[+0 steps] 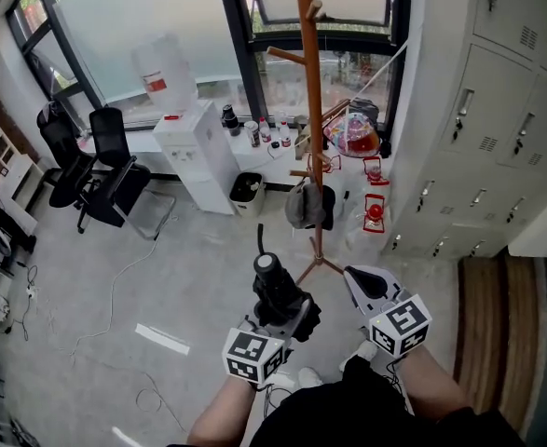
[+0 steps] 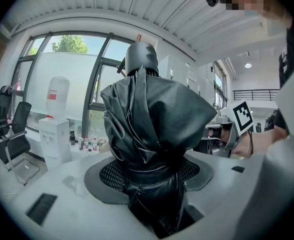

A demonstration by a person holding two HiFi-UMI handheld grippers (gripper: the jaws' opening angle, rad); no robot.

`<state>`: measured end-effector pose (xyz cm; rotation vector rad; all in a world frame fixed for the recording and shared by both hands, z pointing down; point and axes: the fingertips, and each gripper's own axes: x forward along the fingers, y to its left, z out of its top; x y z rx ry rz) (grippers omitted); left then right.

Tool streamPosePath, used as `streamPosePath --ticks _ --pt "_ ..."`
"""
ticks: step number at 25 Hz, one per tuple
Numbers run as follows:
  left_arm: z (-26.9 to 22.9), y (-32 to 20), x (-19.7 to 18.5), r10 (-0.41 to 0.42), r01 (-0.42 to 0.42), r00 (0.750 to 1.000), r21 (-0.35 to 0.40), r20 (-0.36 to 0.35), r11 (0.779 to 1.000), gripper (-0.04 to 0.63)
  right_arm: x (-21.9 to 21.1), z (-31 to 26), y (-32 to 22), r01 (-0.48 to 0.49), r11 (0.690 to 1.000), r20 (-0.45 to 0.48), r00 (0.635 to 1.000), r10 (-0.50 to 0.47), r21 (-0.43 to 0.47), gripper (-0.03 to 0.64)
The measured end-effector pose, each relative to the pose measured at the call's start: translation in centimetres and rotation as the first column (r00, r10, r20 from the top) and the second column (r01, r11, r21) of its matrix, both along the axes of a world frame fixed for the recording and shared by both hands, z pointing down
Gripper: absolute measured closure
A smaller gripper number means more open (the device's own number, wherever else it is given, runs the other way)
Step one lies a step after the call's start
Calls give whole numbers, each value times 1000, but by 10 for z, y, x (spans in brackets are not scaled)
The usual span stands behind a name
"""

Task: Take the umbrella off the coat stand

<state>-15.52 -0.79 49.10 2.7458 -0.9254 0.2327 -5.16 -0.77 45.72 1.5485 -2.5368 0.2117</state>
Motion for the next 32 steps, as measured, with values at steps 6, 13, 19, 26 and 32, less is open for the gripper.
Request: streamPosePath --ticks 6,13,19,26,32 --pt "1 7 18 34 -34 999 -6 -5 999 334 16 1 8 -32 999 -1 999 32 -2 563" --pt "0 9 28 56 -56 998 -2 0 998 334 25 3 12 -52 999 5 999 52 -5 563" --pt "3 11 32 64 -64 998 -10 2 998 334 27 8 14 -56 998 9 998 56 -10 563" --pt "5 13 31 70 -70 998 -12 4 997 334 25 8 16 -50 999 -1 999 50 -9 563" --pt "4 14 32 71 -71 997 -18 0 997 334 26 6 17 -51 999 -3 999 50 -7 563"
